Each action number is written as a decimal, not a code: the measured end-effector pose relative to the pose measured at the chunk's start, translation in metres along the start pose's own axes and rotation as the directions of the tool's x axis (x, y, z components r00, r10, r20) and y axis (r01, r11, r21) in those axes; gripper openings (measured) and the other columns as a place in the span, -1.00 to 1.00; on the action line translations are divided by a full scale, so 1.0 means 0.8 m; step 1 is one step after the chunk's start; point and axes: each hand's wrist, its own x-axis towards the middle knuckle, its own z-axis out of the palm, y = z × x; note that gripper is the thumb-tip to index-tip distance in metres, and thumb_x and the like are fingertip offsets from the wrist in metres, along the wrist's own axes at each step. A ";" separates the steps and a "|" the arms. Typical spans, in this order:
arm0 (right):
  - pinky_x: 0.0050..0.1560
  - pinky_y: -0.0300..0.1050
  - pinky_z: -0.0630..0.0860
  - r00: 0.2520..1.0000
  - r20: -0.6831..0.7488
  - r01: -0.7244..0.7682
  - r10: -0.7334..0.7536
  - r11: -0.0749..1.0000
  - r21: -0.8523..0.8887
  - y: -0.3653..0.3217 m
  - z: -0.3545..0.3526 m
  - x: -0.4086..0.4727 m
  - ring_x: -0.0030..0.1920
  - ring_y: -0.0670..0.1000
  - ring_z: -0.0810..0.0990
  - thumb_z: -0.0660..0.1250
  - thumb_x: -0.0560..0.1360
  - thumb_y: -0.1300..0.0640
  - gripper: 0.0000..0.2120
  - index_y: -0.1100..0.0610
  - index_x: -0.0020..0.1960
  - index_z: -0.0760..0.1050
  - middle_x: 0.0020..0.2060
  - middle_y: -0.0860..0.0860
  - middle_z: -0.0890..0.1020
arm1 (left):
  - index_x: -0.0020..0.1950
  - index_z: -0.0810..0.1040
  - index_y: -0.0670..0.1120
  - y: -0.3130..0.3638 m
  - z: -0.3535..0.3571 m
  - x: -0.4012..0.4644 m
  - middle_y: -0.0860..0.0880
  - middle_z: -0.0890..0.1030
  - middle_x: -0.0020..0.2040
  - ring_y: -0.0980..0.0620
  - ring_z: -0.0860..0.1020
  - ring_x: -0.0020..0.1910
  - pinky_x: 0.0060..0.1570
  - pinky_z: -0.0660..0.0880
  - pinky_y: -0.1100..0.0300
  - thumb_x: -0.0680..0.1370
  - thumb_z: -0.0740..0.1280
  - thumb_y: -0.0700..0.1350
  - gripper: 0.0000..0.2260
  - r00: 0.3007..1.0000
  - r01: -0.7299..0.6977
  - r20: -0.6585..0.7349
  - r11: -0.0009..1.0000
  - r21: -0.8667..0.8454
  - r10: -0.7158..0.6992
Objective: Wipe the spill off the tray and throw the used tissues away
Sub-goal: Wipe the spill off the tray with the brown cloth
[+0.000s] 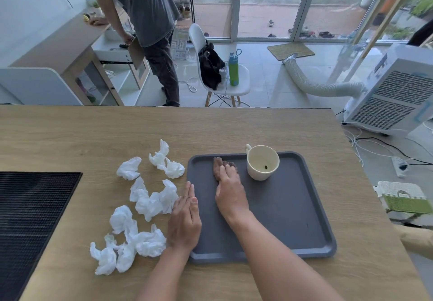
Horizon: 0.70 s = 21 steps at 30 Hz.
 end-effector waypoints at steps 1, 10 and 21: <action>0.51 0.01 0.15 0.999 0.023 0.046 -0.047 0.999 0.011 -0.009 0.006 -0.008 0.55 0.13 0.10 0.12 0.48 0.38 -0.38 0.15 0.53 0.20 0.49 0.12 0.27 | 0.52 0.18 -0.03 -0.001 -0.001 0.000 0.12 0.16 0.52 0.29 0.10 0.46 0.47 0.16 0.06 0.60 -0.17 0.13 -0.46 1.000 0.000 0.003 1.000 -0.006 0.000; 0.52 -0.07 0.10 0.941 0.096 0.317 -0.326 0.943 0.098 -0.006 -0.002 -0.117 0.53 0.00 0.16 0.11 0.52 0.28 -0.48 0.10 0.47 0.33 0.47 -0.01 0.36 | 0.52 0.20 -0.02 -0.001 -0.003 0.002 0.10 0.19 0.52 0.24 0.17 0.44 0.45 0.20 0.03 0.59 -0.18 0.16 -0.44 1.000 0.014 -0.006 1.000 0.005 -0.014; 0.48 -0.12 0.22 0.999 0.013 0.041 -0.041 0.999 0.013 0.104 -0.097 -0.124 0.50 -0.06 0.23 0.27 0.51 0.32 -0.48 0.11 0.46 0.37 0.47 -0.03 0.35 | 0.51 0.22 -0.02 0.006 -0.003 -0.001 0.14 0.18 0.51 0.24 0.14 0.45 0.47 0.17 0.03 0.62 -0.14 0.09 -0.50 1.000 0.019 -0.011 1.000 0.011 -0.019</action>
